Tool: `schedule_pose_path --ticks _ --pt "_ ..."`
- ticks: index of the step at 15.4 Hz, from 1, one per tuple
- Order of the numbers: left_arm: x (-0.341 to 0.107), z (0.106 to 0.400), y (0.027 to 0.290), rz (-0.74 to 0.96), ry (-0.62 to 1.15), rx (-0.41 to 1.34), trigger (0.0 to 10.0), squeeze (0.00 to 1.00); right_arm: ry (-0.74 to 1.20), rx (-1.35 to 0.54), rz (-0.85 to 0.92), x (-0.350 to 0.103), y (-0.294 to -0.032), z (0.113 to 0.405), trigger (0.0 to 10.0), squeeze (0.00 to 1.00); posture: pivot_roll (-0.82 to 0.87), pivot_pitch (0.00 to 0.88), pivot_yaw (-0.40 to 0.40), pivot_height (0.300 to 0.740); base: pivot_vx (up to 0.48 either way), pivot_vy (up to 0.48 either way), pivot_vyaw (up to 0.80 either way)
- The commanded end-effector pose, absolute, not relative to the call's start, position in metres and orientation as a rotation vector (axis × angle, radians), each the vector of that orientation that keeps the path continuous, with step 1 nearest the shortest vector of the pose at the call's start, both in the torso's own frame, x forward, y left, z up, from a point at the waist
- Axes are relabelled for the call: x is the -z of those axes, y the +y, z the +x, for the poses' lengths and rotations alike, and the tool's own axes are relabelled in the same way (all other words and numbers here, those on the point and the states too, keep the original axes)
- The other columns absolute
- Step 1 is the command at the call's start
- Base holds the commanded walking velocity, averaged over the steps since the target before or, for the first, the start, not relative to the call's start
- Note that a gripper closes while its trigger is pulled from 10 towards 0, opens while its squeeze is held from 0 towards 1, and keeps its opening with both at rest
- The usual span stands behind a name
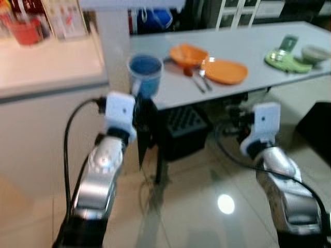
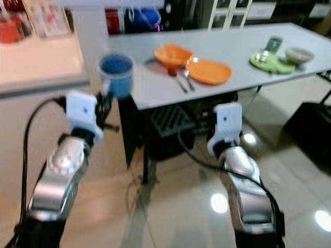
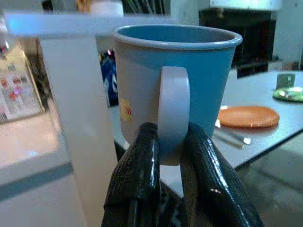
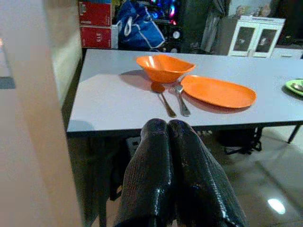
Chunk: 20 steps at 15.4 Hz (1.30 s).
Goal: Setting the table
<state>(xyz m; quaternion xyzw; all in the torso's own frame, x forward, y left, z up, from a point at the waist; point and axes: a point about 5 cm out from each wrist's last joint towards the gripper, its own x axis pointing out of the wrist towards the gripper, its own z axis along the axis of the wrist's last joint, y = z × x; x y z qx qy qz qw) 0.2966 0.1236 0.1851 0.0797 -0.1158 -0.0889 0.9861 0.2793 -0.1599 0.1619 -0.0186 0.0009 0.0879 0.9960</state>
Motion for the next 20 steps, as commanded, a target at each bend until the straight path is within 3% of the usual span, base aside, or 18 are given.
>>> schedule_pose_path --ticks 1,20 --pt "-0.187 0.2969 0.1271 0.161 -0.244 0.163 10.0 0.0 0.004 -0.181 -0.02 -0.1635 -0.159 0.2799 10.0 0.0 0.0 0.0 -0.042 0.74 0.0 0.0 0.0" --pt "-0.1883 0.3014 0.1265 0.156 -0.249 0.206 10.0 0.0 0.005 -0.138 -0.002 -0.1626 -0.1646 0.2823 10.0 0.0 0.0 0.0 -0.036 0.74 0.371 0.0 -0.54"
